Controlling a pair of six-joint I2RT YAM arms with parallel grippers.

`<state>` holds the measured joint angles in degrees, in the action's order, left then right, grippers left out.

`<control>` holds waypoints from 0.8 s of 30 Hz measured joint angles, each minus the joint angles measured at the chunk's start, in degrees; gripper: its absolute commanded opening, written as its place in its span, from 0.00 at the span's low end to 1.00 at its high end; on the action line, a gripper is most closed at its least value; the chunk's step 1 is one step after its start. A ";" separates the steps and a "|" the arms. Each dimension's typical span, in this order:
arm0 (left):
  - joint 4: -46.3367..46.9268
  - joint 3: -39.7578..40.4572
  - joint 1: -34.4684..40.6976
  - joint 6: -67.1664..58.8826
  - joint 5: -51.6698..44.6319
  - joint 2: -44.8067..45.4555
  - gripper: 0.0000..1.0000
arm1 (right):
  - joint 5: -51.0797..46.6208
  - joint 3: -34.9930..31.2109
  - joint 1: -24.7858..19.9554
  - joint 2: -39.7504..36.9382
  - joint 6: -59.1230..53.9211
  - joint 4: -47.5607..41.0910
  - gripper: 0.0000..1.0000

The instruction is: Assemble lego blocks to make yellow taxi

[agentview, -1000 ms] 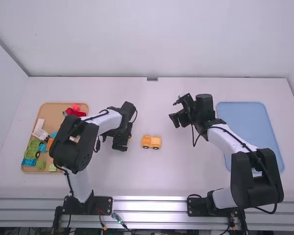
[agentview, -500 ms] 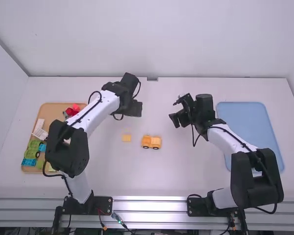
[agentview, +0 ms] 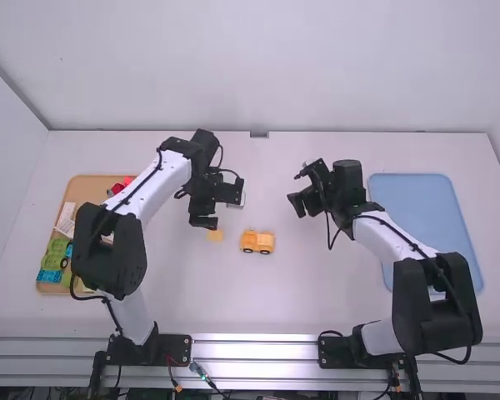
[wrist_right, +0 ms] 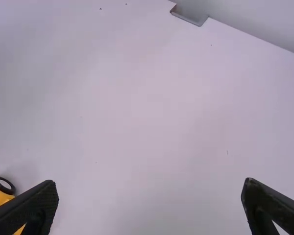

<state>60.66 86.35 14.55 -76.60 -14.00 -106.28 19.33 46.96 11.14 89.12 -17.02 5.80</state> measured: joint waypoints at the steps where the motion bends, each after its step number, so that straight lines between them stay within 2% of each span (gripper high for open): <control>1: 0.15 -0.33 -1.20 -3.21 -2.62 0.00 0.99 | -0.02 0.00 0.00 0.00 0.07 0.00 0.99; 5: -2.73 -5.44 -9.25 -18.43 -17.64 0.02 0.99 | -0.02 0.00 0.00 0.00 0.13 0.02 0.99; 7: -6.10 -11.13 -13.75 -25.07 -26.25 0.00 0.99 | -0.02 0.00 0.28 0.00 0.09 0.42 0.99; 10: -9.88 -16.85 -16.50 -30.08 -32.44 0.00 0.99 | -0.07 0.00 0.96 0.00 0.11 1.20 0.99; 17: -19.89 -28.15 -17.11 -35.91 -38.36 0.02 0.99 | -0.02 0.00 3.63 0.00 0.11 1.88 0.99; 20: -25.31 -29.55 -17.03 -33.38 -39.01 0.00 0.99 | 0.26 0.00 4.52 0.00 -1.42 0.66 0.99; 24: -30.45 -29.83 -17.00 -28.06 -40.50 -1.03 0.99 | 6.54 0.00 5.79 0.00 -10.60 -5.11 0.99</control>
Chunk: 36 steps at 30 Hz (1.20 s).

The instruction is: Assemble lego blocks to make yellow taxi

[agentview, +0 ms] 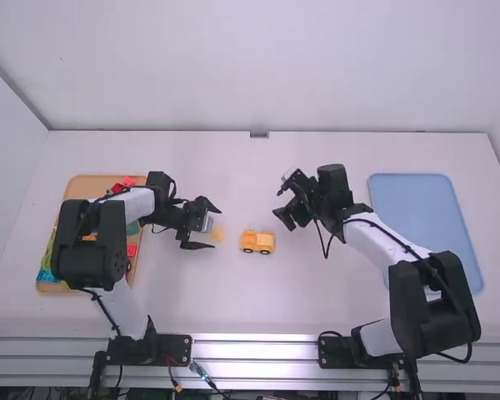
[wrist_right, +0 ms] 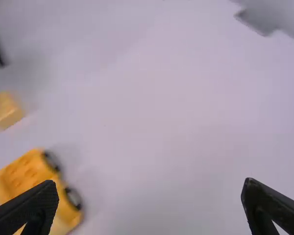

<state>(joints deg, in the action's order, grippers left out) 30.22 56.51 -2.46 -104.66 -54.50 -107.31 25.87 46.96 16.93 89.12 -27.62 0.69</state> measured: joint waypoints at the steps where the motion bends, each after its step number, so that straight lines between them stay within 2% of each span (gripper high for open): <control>1: -0.44 0.00 -0.02 0.66 -0.17 -0.61 0.99 | 2.49 0.00 0.15 0.00 -3.15 -1.68 0.99; 9: -4.20 -0.48 -0.07 4.57 -0.37 -6.51 0.99 | 15.56 -0.20 0.37 0.00 -18.14 -7.15 0.99; 12: -5.05 -0.50 -0.28 5.90 -0.35 -7.87 0.99 | 18.88 -1.92 0.37 -0.07 -22.32 -5.79 0.99; 15: -5.05 -0.50 -0.26 6.60 -0.33 -8.31 0.99 | 21.42 -5.90 0.35 -0.11 -24.74 -0.57 0.99; 19: -7.08 -0.48 -0.26 8.09 0.15 -8.90 0.99 | 23.41 -10.88 -0.48 -0.11 -23.43 9.07 0.99; 23: -10.69 -0.46 -0.26 12.04 0.09 -11.47 0.99 | 24.20 -13.51 -0.76 -0.11 -20.96 14.47 0.99; 33: -6.88 1.62 -0.26 15.43 -0.57 -12.11 0.99 | 24.59 -13.84 -0.87 -0.11 -19.04 15.23 0.99; 35: -6.88 1.62 -0.28 15.63 -0.59 -12.11 0.89 | 24.61 -13.84 -0.85 -0.11 -19.06 15.45 0.99; 36: -7.08 1.62 -0.28 15.96 -0.52 -12.11 0.70 | 24.59 -13.84 -0.85 -0.11 -19.10 15.61 0.99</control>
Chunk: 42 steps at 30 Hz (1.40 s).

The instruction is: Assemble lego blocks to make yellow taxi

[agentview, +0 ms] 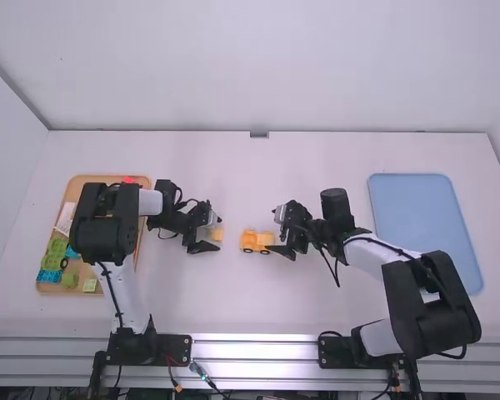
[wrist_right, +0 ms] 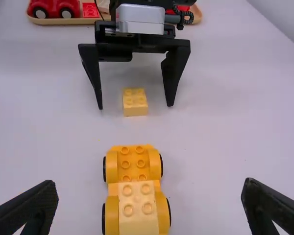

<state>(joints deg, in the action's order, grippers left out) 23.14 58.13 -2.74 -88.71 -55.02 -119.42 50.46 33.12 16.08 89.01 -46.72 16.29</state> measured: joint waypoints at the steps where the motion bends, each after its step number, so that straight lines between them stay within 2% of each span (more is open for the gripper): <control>1: -0.11 0.00 0.00 -0.04 0.22 -0.02 0.62 | 0.00 0.00 0.02 0.00 0.02 0.09 0.99; 5: -0.02 0.22 0.00 -0.24 1.20 0.00 0.47 | 0.09 0.00 0.20 0.00 0.11 0.26 0.99; 8: -0.28 0.26 0.00 -0.22 1.25 -0.02 0.44 | 0.15 0.00 0.20 0.00 0.11 0.28 0.99; 16: -1.60 -0.17 0.02 -0.26 1.07 0.00 0.52 | 0.17 0.00 0.20 0.00 0.07 0.33 0.99; 19: -1.57 -0.46 0.02 -1.09 0.81 0.00 0.52 | 0.15 0.00 0.20 0.00 0.24 0.33 0.99; 23: -1.53 -0.46 0.00 -1.29 0.87 0.00 0.45 | 0.15 0.00 0.20 0.00 0.22 0.33 0.99; 28: -1.53 -0.46 0.00 -1.27 0.96 0.00 0.21 | 0.15 0.00 0.20 0.00 0.20 0.39 0.99; 31: -1.57 -0.46 0.00 -1.29 0.92 0.00 0.14 | 0.17 0.00 0.20 0.00 0.26 0.63 0.99; 36: 1.03 -0.31 0.00 -1.11 0.76 0.00 0.08 | 0.15 0.00 0.20 0.00 0.17 0.87 0.99; 42: 7.37 1.33 0.00 -1.05 0.90 0.00 0.08 | 0.07 0.00 0.20 0.00 1.40 0.83 0.99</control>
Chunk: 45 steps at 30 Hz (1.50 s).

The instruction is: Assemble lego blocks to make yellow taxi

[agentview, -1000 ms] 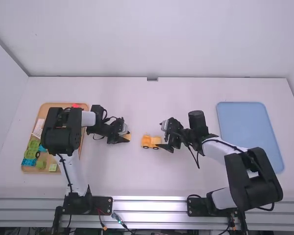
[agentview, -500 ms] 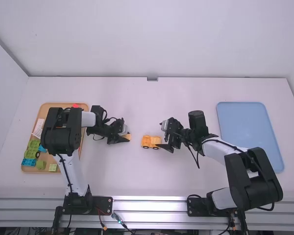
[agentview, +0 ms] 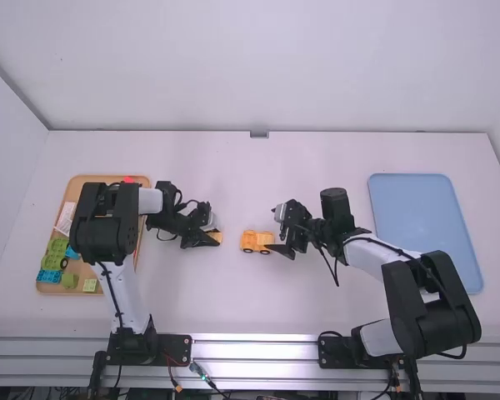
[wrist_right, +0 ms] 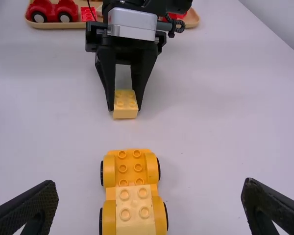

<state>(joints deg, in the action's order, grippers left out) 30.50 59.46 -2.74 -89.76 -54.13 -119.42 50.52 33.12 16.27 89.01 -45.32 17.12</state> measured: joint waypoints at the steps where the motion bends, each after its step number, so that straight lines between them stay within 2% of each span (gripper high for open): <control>1: 0.68 0.52 0.02 0.00 -0.35 0.00 0.09 | -0.04 0.00 0.00 0.00 0.15 -0.28 0.99; 7: 1.86 1.88 0.24 -0.55 -3.34 0.92 0.16 | -0.13 0.00 0.00 0.00 0.55 -1.42 0.99; 14: 1.36 1.90 3.52 -1.25 -5.79 2.56 0.15 | -0.09 -1.68 0.02 0.17 0.68 1.09 0.99; 21: -2.14 3.26 10.19 0.48 -5.16 2.73 0.11 | 0.11 -1.92 0.98 7.89 0.90 6.95 0.99; 27: -7.32 3.37 15.32 8.00 0.46 4.94 0.04 | 0.59 -1.92 0.55 14.03 1.01 13.00 0.99; 31: -7.56 3.39 18.16 11.47 3.13 5.88 0.03 | 1.79 -1.92 0.24 18.14 1.16 17.68 0.99; 42: -7.56 3.39 19.12 16.41 5.38 5.92 0.03 | 2.25 1.36 1.40 28.26 2.47 19.93 1.00; 44: -8.48 3.37 19.12 17.53 5.70 5.92 0.02 | 2.75 1.86 1.40 28.41 2.25 20.00 0.97; 45: -9.81 3.37 19.12 18.75 6.12 5.92 0.02 | 3.23 2.16 1.40 28.41 1.97 20.33 0.92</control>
<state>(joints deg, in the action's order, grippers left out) 20.69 62.83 16.38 -71.00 -48.01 -113.49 53.76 35.29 17.67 117.43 -43.35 37.45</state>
